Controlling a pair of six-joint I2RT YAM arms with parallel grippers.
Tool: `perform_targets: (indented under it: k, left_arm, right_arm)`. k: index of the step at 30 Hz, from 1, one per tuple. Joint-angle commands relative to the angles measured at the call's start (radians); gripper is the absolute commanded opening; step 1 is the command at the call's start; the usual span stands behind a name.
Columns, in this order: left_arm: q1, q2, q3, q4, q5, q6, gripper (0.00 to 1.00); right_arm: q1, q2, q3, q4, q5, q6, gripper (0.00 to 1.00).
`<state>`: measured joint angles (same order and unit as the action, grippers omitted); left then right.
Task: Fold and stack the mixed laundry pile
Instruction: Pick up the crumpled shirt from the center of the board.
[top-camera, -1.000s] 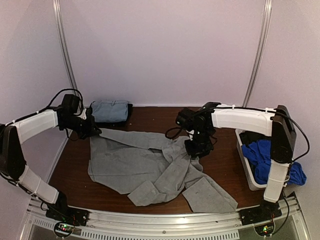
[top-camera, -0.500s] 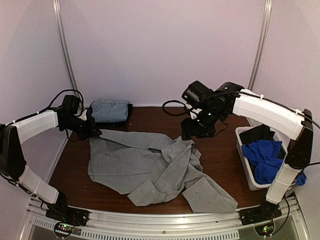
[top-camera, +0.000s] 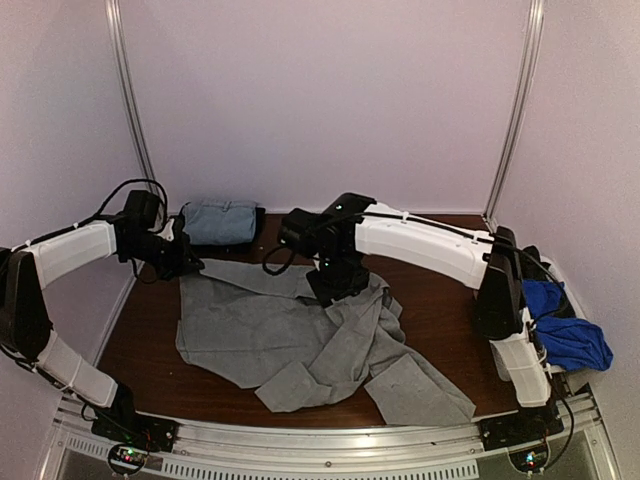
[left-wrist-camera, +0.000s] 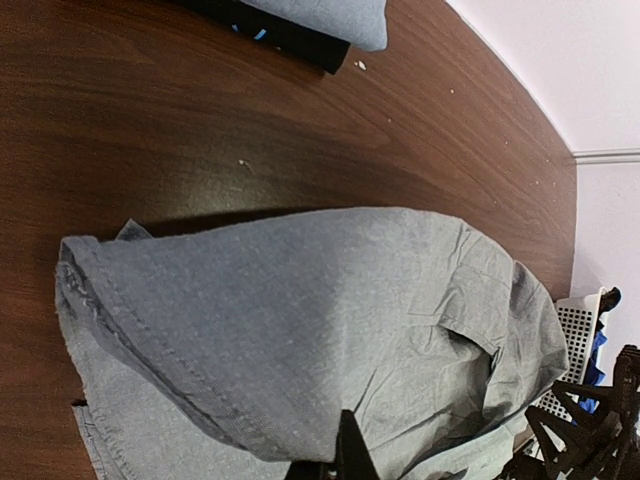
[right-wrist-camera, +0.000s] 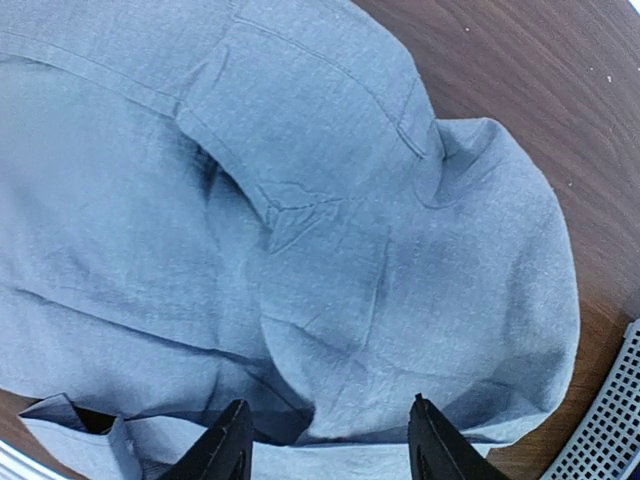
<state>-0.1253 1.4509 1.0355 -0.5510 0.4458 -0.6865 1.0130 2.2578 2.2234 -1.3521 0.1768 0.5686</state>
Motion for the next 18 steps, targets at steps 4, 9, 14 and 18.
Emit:
perform_targets:
  k: [4,9,14,18]
  left_arm:
    - [0.004,0.000,-0.006,0.008,-0.042,0.011,0.00]
    - [0.013,0.023,-0.006,0.005,-0.068,-0.014,0.00]
    - [0.016,0.043,0.011,-0.016,-0.100,-0.012,0.00]
    - [0.040,0.057,0.006,-0.045,-0.128,-0.018,0.00]
  right_arm:
    - [-0.001,-0.001,-0.074,-0.065,0.076,-0.053,0.52]
    - [-0.001,-0.075,-0.272,-0.036,0.031,-0.085,0.51]
    - [-0.001,-0.215,-0.488,-0.041,0.029,-0.078,0.47]
    - [-0.004,-0.357,-0.640,-0.047,0.022,-0.069,0.47]
